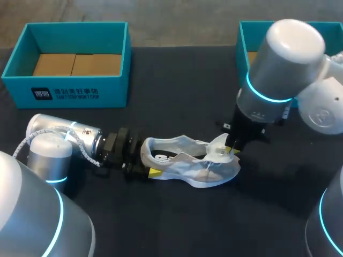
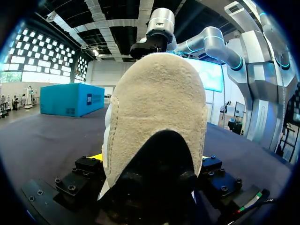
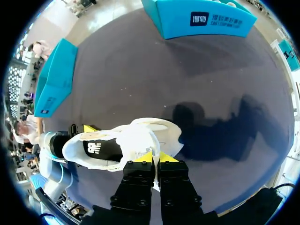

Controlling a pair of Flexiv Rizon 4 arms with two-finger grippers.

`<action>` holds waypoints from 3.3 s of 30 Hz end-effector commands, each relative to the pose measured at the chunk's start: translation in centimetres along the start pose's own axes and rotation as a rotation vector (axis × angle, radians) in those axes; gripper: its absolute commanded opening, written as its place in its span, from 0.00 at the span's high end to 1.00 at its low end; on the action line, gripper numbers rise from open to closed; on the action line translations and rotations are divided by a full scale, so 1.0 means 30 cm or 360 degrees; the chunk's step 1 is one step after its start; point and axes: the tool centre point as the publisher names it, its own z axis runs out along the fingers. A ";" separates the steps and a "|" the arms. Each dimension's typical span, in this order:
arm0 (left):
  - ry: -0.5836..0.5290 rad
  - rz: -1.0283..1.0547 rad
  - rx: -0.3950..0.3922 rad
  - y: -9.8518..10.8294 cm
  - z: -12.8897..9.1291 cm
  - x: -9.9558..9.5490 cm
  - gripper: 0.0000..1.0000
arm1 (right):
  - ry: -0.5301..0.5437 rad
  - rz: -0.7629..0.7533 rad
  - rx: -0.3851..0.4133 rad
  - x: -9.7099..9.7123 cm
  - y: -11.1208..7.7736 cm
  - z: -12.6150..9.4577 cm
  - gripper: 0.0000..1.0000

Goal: Take the shoe out of the shoebox, open the shoe tongue, remove and reinsert the insole, then place the shoe into the shoebox

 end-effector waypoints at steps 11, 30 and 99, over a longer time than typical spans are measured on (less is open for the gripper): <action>-0.0003 0.0000 0.0000 0.004 -0.002 0.000 1.00 | 0.0294 0.0061 0.0064 -0.056 0.010 0.041 1.00; -0.0003 0.0000 0.0000 0.004 -0.002 0.000 1.00 | 0.0179 0.0074 -0.0030 -0.004 -0.025 -0.044 0.01; -0.0003 0.0000 0.0000 0.004 -0.002 0.000 1.00 | -0.0263 -0.1788 0.0099 0.453 -0.110 -0.309 1.00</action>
